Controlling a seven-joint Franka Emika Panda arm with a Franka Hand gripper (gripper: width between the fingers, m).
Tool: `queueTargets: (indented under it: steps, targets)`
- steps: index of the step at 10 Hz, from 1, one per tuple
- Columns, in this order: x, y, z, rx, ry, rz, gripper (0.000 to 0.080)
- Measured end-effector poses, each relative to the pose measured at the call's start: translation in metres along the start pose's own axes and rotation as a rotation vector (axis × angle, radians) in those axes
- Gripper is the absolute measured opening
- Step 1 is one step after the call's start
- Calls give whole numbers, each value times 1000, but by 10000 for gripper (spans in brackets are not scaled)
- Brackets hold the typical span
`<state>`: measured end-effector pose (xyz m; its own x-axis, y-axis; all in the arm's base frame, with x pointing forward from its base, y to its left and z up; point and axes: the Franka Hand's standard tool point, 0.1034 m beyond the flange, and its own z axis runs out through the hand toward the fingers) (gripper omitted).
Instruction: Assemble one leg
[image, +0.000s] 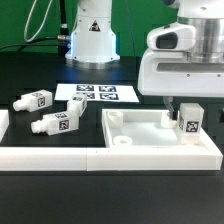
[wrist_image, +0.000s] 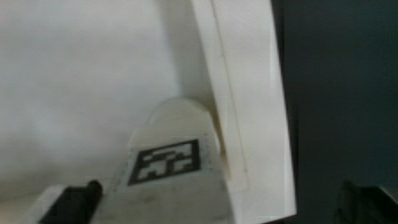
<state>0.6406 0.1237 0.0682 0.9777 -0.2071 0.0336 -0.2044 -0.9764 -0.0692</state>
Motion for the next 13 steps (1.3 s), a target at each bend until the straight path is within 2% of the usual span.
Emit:
queueTargets:
  steps: [2,3,5,10,13]
  targets:
    - [1,2,1,0,6,34,648]
    - [1,2,1,1,5,48,546]
    - [2,6,1,-3,6,198,286]
    - [1,7,2,-15,15,739,288]
    - [3,5,2,17,2,1278,288]
